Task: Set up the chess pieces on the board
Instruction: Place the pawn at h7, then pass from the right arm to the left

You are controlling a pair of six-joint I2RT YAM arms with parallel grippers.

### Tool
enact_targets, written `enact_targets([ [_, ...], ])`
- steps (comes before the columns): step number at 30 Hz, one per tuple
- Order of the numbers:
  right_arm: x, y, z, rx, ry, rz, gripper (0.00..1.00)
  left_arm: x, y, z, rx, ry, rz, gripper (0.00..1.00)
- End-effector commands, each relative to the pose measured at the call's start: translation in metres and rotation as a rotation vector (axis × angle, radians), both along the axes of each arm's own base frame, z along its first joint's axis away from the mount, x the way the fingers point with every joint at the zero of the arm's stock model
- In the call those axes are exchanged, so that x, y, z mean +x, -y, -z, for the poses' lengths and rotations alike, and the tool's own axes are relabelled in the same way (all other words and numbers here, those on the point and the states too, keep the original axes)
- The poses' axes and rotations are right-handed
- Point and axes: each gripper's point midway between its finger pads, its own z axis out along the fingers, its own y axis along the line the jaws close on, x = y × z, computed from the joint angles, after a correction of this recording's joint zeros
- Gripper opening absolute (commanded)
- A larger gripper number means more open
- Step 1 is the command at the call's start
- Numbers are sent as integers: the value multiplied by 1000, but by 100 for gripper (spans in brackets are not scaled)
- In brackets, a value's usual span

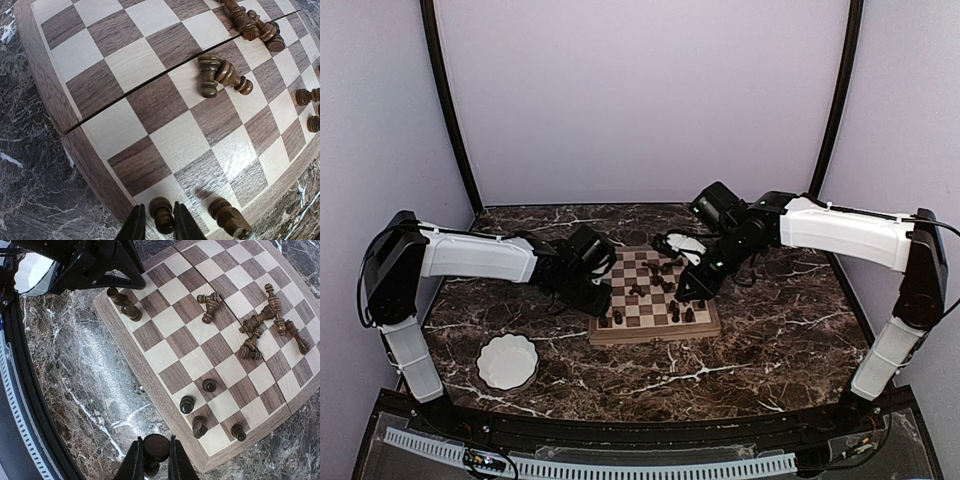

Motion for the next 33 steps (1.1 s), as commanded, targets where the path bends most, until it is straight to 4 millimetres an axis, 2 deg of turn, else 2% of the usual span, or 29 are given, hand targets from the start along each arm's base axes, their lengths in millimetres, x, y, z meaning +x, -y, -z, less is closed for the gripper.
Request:
enact_targets([
  [1,-2,-6,-7,34,14,-11,5,0,0,-7,8,3,-8,23],
  [4,-2,-6,-8,37,13,-11,5,3,2,-16,-1,18,-7,26],
  [6,-3,-6,-9,39,12,-9,5,7,4,-35,-19,54,-2,28],
  [11,-3,-12,-16,77,-2,-6,5,15,16,-103,-142,193,53,36],
  [15,9,-26,-29,144,-21,40,4,6,34,-141,-281,243,147,37],
  [19,40,-37,-64,310,-64,178,4,-2,47,-177,-412,331,236,37],
  [23,93,-28,-109,556,-141,401,3,-4,47,-216,-513,482,265,38],
  [24,105,-23,-117,611,-168,459,3,-3,46,-234,-548,555,268,38],
  [29,145,-3,-135,743,-263,612,2,13,40,-278,-526,797,240,39],
  [33,162,7,-145,871,-384,667,2,23,53,-288,-430,928,342,38],
])
